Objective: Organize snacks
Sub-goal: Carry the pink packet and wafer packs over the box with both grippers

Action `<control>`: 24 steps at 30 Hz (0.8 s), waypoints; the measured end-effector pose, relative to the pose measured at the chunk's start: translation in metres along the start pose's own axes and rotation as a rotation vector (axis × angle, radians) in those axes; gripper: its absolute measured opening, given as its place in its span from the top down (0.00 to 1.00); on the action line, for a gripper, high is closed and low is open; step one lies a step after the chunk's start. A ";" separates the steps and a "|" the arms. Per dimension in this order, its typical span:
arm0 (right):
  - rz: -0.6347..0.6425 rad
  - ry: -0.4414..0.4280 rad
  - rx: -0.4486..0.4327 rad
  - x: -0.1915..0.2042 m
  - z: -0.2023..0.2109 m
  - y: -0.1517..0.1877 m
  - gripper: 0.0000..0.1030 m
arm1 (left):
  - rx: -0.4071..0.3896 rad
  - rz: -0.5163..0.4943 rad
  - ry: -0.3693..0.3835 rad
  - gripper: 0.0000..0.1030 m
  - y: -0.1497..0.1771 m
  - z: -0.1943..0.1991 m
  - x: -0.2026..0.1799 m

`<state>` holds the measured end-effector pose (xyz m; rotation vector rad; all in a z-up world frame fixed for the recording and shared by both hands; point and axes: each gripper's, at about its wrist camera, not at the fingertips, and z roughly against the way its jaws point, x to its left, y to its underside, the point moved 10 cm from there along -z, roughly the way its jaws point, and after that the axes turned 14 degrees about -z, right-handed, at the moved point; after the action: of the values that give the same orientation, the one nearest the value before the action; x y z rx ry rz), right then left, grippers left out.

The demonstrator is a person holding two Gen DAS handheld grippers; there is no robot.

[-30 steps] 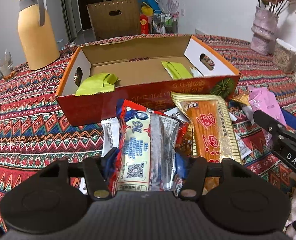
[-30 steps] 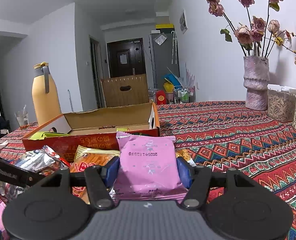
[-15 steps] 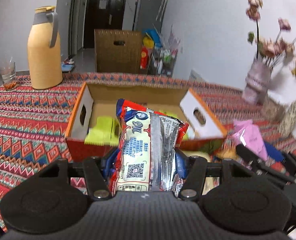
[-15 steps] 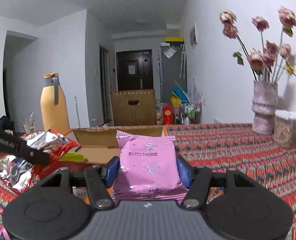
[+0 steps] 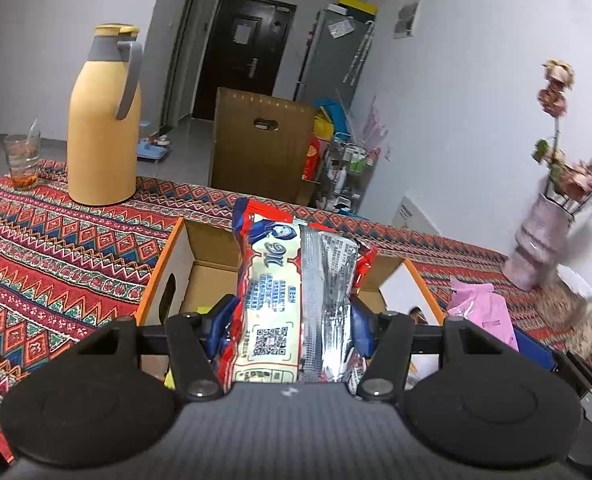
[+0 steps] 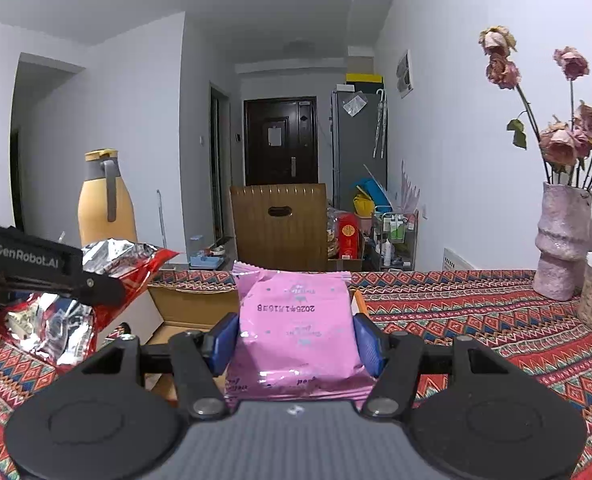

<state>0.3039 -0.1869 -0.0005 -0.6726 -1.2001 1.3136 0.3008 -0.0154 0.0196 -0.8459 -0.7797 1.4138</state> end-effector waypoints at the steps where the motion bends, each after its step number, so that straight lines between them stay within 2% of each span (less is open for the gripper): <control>1: -0.002 0.004 0.006 0.000 -0.007 -0.001 0.41 | 0.003 0.007 -0.006 0.43 -0.001 -0.006 0.003; 10: -0.024 0.042 0.035 -0.004 -0.060 0.009 0.41 | 0.031 0.041 -0.027 0.43 0.008 -0.051 0.017; 22: -0.031 0.032 0.102 -0.013 -0.082 0.035 0.41 | 0.056 0.022 -0.046 0.42 0.029 -0.070 0.024; 24: -0.033 0.030 0.106 -0.013 -0.082 0.036 0.41 | 0.039 0.022 -0.046 0.38 0.026 -0.067 0.025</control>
<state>0.3686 -0.1720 -0.0618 -0.5917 -1.1055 1.3253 0.3461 0.0063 -0.0380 -0.7960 -0.7774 1.4682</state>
